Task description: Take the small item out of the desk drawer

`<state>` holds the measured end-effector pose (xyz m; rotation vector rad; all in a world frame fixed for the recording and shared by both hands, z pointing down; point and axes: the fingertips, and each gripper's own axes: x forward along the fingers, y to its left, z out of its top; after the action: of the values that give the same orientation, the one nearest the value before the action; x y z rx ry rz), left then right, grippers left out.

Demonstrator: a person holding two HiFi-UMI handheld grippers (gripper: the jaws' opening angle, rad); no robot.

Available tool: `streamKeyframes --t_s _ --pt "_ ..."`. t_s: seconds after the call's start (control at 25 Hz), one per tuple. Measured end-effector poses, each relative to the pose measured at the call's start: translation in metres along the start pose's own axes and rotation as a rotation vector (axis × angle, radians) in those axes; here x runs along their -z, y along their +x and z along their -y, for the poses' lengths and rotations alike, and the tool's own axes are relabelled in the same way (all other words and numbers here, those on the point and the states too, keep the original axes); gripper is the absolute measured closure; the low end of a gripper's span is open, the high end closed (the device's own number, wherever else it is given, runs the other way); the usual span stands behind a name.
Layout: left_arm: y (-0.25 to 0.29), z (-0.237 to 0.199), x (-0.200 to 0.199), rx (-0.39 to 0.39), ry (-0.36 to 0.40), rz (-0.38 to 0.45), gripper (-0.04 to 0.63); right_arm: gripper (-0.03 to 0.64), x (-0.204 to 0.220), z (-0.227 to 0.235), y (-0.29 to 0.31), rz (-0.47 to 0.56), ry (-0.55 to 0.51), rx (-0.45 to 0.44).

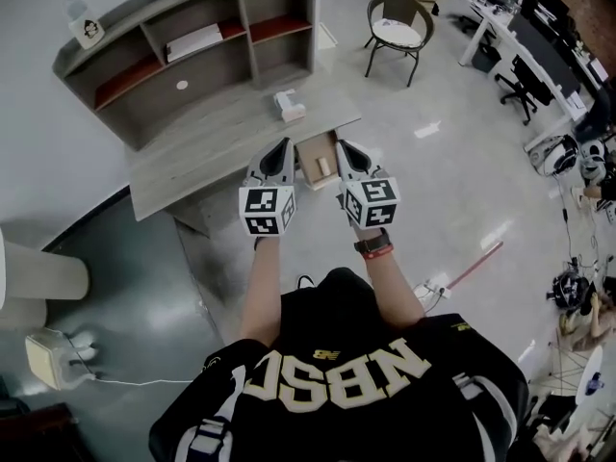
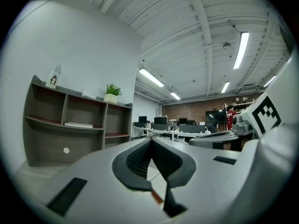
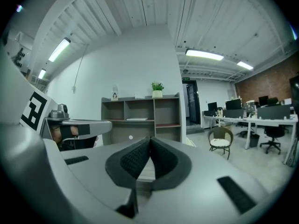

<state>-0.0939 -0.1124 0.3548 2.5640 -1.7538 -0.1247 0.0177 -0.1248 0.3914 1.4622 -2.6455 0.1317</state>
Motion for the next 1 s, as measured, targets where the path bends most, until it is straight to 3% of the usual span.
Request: streamKeyframes --t_s 0.32,1.0 --pt "0.032 -0.014 0.045 0.015 -0.052 -0.094 0.589 0.609 0.044 0.026 0.034 -0.099 0.041 0.027" --pt "0.093 -0.044 0.137 -0.045 -0.136 -0.281 0.589 0.608 0.125 0.055 0.122 -0.294 0.11 -0.073"
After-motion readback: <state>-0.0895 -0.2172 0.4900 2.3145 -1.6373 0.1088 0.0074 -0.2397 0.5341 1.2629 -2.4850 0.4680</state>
